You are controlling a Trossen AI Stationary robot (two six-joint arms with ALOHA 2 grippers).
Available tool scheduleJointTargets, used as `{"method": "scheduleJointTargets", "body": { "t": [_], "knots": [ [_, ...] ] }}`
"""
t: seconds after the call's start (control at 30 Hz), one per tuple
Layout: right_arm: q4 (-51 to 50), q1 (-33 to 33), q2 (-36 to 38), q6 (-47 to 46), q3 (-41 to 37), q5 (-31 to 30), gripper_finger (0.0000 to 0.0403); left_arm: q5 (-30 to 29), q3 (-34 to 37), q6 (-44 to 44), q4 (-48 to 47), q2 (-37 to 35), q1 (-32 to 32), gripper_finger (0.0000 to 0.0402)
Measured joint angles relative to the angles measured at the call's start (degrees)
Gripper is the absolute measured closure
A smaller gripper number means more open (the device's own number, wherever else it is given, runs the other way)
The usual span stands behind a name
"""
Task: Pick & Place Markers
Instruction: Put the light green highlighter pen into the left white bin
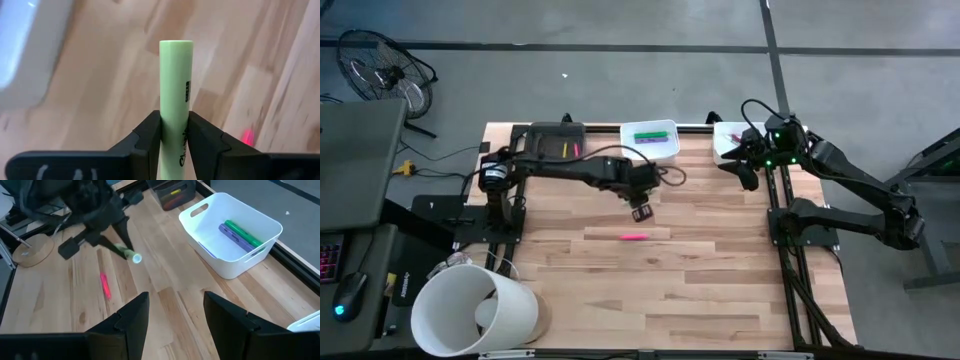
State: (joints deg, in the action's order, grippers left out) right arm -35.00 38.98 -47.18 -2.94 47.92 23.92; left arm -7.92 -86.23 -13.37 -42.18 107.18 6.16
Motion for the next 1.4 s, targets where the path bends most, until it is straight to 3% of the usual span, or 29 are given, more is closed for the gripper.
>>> {"method": "scheduleJointTargets", "body": {
  "t": [0.37, 0.57, 1.03, 1.4],
  "knots": [
    [-4.21, 0.00, 0.00, 0.60, 0.00, 0.23, 0.0224, 3.37, -0.74, 1.56, 5.27, -2.61, 6.68, 0.0321],
    [-4.65, -0.01, 0.00, 1.38, 0.00, 0.46, 0.0224, 7.71, -0.88, 3.30, 14.41, -3.11, 9.98, 0.0321],
    [-4.63, -0.02, 0.00, 2.44, 0.00, 0.48, 0.0224, 11.14, -0.86, 4.15, 29.62, -3.08, 18.47, 0.0321],
    [-4.58, -0.01, 0.00, 5.46, 0.00, -0.23, 0.0224, 9.39, -0.86, 8.07, 29.58, -3.08, 24.04, 0.0321]
  ]
}}
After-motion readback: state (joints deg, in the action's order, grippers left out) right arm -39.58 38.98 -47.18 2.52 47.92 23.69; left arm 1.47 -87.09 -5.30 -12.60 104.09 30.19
